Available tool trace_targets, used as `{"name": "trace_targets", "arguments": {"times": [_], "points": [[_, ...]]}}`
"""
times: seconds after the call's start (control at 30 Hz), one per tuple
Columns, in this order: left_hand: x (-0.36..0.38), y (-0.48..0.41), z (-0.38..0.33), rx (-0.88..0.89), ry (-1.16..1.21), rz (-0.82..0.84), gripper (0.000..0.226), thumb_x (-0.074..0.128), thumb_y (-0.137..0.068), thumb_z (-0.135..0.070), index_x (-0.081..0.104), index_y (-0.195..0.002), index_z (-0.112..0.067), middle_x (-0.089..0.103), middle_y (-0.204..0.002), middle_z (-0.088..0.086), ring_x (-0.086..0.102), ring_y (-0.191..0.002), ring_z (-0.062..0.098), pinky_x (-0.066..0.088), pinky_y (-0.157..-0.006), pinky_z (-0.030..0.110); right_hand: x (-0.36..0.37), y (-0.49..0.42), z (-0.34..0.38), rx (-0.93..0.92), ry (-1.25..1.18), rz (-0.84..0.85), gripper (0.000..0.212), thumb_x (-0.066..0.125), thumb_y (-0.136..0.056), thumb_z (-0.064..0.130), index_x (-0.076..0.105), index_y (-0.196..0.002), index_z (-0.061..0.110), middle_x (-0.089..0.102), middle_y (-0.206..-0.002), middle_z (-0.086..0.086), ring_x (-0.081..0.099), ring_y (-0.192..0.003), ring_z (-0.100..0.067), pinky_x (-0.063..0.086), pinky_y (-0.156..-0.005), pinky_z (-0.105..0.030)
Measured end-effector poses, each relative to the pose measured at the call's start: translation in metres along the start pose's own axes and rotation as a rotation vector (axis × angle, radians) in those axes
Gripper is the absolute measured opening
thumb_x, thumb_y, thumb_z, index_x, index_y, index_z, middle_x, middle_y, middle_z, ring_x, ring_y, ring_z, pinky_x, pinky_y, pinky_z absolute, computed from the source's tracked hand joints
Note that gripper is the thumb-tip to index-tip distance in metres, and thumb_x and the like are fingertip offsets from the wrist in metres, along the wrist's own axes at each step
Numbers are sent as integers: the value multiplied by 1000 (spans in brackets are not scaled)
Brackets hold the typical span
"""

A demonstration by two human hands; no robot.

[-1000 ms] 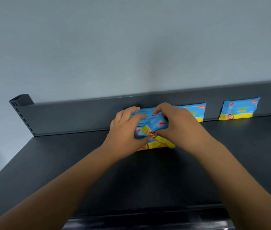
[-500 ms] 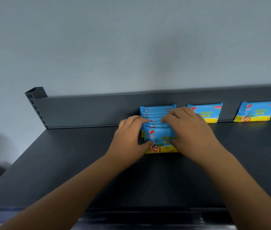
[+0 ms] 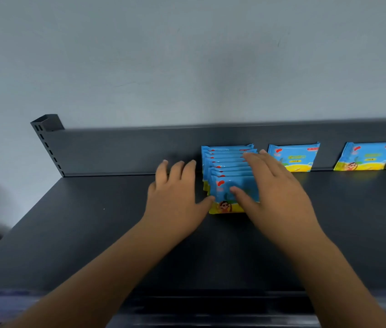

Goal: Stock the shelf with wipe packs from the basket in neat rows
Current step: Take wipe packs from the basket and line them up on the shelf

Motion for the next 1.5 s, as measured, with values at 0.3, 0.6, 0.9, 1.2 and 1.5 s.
{"name": "trace_targets", "arguments": {"times": [0.3, 0.6, 0.9, 1.2, 1.5], "points": [[-46, 60, 72, -121, -195, -107, 86, 10, -89, -73, 33, -157, -26, 31, -165, -1, 9, -157, 27, 20, -121, 54, 38, 2, 112, -190, -263, 158, 62, 41, -103, 58, 45, -151, 18, 48, -155, 2, 35, -149, -16, 32, -121, -36], [-91, 206, 185, -621, -251, -214, 77, 20, -93, -71, 43, -150, -26, 40, -160, 0, 10, -155, 34, 27, -116, 62, 95, 46, 274, -557, -435, 387, 67, 32, -105, 56, 39, -155, 13, 42, -160, -5, 26, -154, -22, 21, -126, -38], [-101, 410, 261, -1157, -383, -171, 76, 22, -94, -71, 43, -150, -24, 41, -160, 0, 10, -156, 33, 20, -120, 60, 143, 174, 428, -991, -516, 665, 67, 36, -106, 54, 33, -158, 12, 34, -164, -6, 19, -156, -23, 18, -127, -39], [-74, 552, 304, -1419, -232, -58, 72, 30, -96, -68, 31, -156, -29, 23, -167, -6, -2, -157, 27, 16, -124, 53, 198, 290, 515, -1030, -586, 1126, 55, 39, -106, 53, 42, -150, 19, 39, -158, 4, 29, -150, -15, 29, -118, -37], [34, 640, 384, -1532, 86, 125, 62, 47, -97, -55, 34, -152, -31, 33, -161, -5, 16, -152, 29, 28, -120, 53, 322, 350, 522, -715, -373, 1370, 43, 48, -102, 49, 58, -130, 18, 61, -129, -2, 60, -112, -22, 50, -88, -36]]}}
Point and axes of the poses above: each hand's wrist, its own y-axis away from the middle knuckle, its own x-axis out of the palm, z = x × y, the point moved 6 cm from there along -y, towards the middle knuckle
